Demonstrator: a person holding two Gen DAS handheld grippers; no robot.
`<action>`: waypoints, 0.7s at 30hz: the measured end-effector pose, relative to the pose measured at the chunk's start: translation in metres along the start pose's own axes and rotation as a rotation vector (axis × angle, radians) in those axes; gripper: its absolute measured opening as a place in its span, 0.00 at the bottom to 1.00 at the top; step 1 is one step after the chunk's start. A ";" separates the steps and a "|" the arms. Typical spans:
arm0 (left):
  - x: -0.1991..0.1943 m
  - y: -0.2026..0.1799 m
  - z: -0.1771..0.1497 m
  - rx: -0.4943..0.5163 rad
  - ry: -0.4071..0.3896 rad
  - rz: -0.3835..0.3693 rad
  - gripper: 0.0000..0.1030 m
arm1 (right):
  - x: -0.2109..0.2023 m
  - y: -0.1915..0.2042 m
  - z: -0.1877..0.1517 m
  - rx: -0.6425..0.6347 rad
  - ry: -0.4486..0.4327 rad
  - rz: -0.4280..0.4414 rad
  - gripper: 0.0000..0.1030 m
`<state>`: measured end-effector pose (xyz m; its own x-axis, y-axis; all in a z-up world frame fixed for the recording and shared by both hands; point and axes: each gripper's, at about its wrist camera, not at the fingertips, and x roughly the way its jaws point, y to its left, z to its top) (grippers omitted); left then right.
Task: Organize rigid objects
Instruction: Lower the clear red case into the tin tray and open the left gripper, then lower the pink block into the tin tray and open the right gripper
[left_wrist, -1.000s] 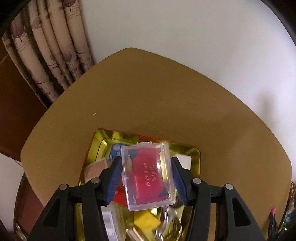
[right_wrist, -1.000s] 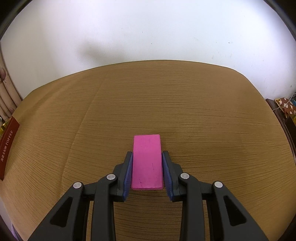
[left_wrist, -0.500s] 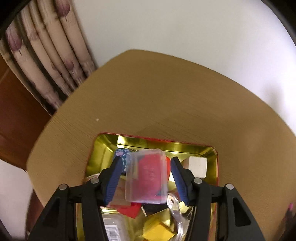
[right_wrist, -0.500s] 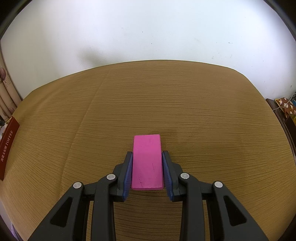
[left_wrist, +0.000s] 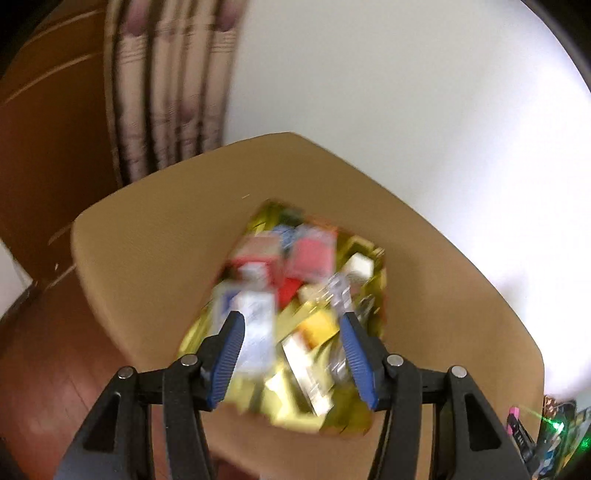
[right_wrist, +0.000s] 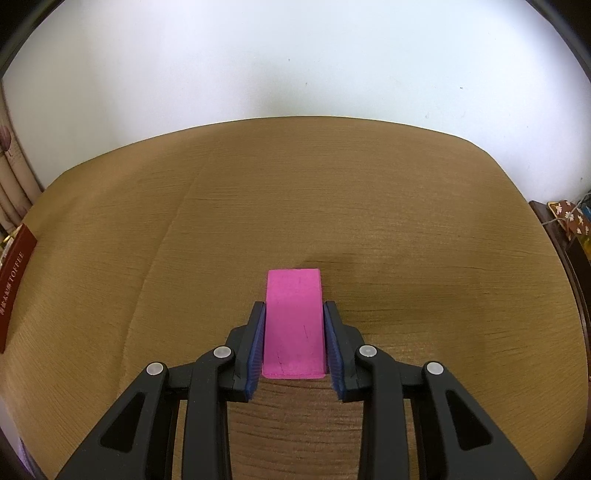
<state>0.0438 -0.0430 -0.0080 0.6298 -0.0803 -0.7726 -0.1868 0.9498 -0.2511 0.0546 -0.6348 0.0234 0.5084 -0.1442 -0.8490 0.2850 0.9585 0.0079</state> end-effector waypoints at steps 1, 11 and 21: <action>-0.006 0.007 -0.004 -0.009 0.003 0.006 0.54 | -0.001 0.003 0.001 0.004 0.006 0.011 0.27; -0.026 0.081 -0.050 -0.046 0.007 0.132 0.54 | -0.047 0.101 0.024 -0.042 -0.001 0.235 0.27; -0.001 0.078 -0.064 0.065 0.078 0.184 0.54 | -0.080 0.314 0.027 -0.238 0.085 0.580 0.27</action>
<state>-0.0197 0.0119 -0.0640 0.5291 0.0753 -0.8452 -0.2427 0.9679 -0.0657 0.1252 -0.3288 0.1086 0.4570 0.4260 -0.7808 -0.2109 0.9047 0.3702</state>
